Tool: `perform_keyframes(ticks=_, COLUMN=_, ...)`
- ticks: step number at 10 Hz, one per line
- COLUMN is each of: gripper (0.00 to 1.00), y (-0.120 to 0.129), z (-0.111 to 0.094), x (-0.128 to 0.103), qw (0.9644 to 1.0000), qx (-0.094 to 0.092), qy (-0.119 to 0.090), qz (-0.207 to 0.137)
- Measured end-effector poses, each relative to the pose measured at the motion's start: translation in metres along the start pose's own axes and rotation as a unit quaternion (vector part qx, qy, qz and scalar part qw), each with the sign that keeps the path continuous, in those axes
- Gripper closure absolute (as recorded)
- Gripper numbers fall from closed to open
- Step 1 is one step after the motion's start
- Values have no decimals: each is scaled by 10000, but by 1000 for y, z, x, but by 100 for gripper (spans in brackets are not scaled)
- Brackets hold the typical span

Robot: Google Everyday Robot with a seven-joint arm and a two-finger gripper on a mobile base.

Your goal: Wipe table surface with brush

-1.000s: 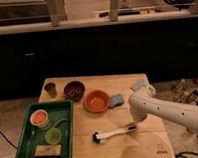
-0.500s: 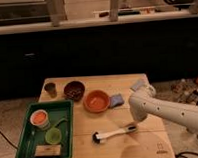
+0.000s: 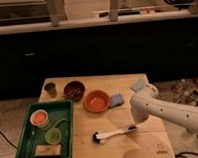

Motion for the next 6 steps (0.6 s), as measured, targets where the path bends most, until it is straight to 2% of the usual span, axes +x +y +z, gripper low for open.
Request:
perform_keyframes(ticks=2, gripper=34, y=5, z=-11, x=-6, qw=9999, qx=80, qy=-27, qz=-93)
perform_keyframes(ticks=3, gripper=27, y=5, z=-15, x=-11, qw=9998, qx=107, qy=-57, qz=-149)
perform_keyframes(ticks=4, gripper=22, y=7, z=-20, x=-18, qw=9996, qx=139, qy=-96, qz=-210)
perform_keyframes(ticks=6, gripper=20, y=11, z=-24, x=-32, qw=9991, qx=161, qy=-199, qz=-348)
